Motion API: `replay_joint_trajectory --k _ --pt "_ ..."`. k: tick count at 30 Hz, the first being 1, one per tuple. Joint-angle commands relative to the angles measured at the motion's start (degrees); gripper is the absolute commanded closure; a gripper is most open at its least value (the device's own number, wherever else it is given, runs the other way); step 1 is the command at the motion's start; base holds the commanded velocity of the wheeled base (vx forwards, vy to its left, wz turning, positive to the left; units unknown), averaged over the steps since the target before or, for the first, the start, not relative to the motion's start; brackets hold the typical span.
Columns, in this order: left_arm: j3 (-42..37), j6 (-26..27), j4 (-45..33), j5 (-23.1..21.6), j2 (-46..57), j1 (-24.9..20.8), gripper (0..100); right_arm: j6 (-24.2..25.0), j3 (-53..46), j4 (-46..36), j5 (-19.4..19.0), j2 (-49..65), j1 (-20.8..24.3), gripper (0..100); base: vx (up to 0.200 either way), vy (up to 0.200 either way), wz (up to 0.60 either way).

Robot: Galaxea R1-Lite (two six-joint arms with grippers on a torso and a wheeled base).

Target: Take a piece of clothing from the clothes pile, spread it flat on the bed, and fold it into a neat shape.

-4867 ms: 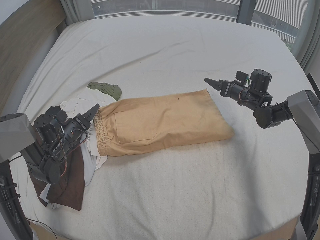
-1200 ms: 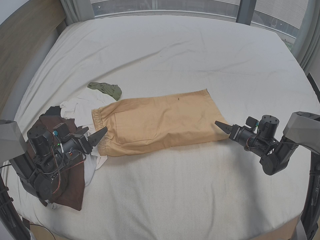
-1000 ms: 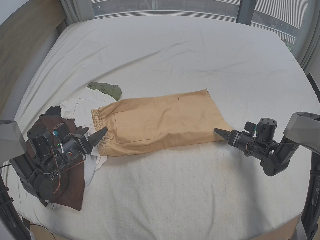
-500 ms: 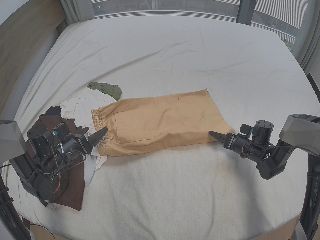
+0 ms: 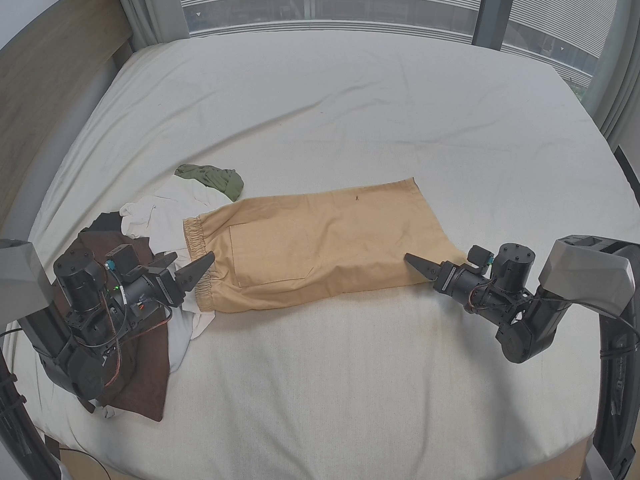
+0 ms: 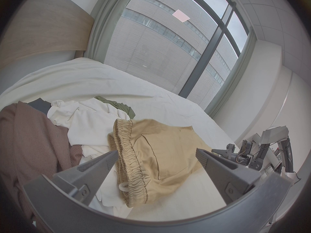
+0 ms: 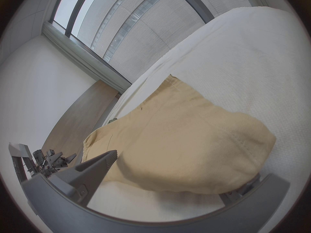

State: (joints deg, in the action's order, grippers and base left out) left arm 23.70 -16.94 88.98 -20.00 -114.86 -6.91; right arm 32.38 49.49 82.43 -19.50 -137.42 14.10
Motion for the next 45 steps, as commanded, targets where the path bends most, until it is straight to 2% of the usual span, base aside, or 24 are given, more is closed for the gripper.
replay_joint_trajectory --k 1,2,3,13,25,30,45 --pt "0.03 -0.02 0.05 -0.03 -0.1 0.06 0 0.05 0.52 0.01 0.17 -1.44 0.13 0 0.0 0.0 0.0" --pt "0.03 -0.02 0.05 -0.03 -0.1 0.06 0 0.05 0.6 0.1 0.17 -1.44 0.13 0 0.0 0.0 0.0" --pt "0.03 -0.02 0.05 -0.03 -0.19 0.06 0 0.14 0.69 0.18 0.17 -1.44 0.22 100 0.0 0.0 0.0" --pt "0.12 -0.19 0.05 0.05 -0.1 0.06 0 1.55 -1.59 4.75 0.17 -0.48 3.12 100 0.0 0.0 0.0" --pt "0.3 -1.07 0.05 -0.03 -0.19 0.14 0 0.05 -13.63 5.72 0.43 6.64 3.65 100 0.0 0.0 0.0" --pt "0.21 -1.34 0.05 -0.03 -0.19 0.14 0 -3.37 -21.28 5.72 2.89 9.02 3.65 100 0.0 0.0 0.0" --pt "0.12 -1.42 -0.03 -0.12 0.07 0.06 0 -10.14 -37.19 5.72 3.07 13.24 3.21 100 0.0 0.0 0.0"
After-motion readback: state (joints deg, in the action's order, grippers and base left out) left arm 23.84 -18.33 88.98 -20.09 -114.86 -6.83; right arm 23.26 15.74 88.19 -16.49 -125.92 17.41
